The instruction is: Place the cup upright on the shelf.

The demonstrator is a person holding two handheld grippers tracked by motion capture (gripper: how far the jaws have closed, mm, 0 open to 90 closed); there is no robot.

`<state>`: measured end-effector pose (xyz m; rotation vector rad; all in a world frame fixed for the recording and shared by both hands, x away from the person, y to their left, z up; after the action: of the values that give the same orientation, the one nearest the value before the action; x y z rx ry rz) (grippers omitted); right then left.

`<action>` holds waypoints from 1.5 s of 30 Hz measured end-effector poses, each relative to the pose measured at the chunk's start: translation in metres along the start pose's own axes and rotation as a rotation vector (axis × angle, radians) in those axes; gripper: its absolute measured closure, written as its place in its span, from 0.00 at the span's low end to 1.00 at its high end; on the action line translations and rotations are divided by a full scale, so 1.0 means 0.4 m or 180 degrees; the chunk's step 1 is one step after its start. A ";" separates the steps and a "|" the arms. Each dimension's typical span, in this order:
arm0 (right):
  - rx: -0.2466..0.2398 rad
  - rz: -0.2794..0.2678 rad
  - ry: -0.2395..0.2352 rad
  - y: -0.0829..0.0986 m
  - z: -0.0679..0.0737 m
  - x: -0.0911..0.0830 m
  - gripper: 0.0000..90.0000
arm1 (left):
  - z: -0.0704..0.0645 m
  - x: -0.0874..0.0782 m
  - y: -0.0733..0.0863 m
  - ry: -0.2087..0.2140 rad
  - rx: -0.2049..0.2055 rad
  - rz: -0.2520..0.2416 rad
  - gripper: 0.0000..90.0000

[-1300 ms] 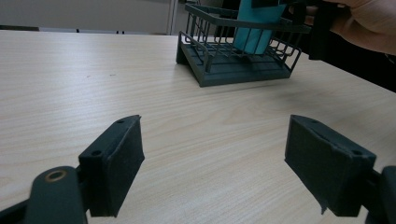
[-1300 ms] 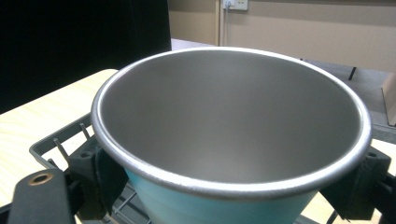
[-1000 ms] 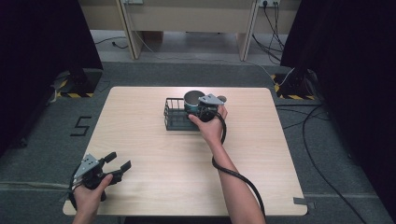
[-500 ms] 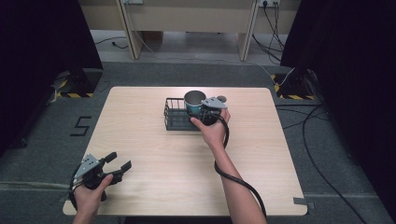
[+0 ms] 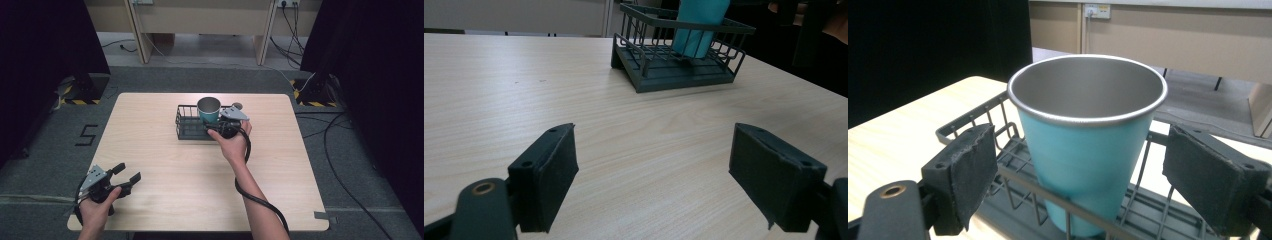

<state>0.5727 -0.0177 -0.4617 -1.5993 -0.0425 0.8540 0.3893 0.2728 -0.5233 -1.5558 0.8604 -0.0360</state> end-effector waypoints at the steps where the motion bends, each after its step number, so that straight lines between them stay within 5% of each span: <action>1: 0.0008 0.0009 -0.0006 0.002 0.000 -0.004 0.17 | -0.001 0.000 0.000 0.0002 0.0000 -0.0002 0.21; 45: 0.0048 0.0055 -0.0065 0.106 -0.058 -0.203 0.17 | -0.005 0.003 0.001 -0.0008 0.0015 0.0013 0.21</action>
<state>0.5081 -0.0866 -0.4594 -1.5790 -0.0366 0.8821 0.3889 0.2706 -0.5239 -1.5494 0.8610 -0.0330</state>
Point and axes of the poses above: each handheld gripper's, and its own axes: x roughly forward along the jaws, y roughly out of its underside, z roughly to its left, the point moved 9 cm from there along x, roughly forward along the jaws, and after that the axes turned 12 degrees about z, right-handed, at the moved point
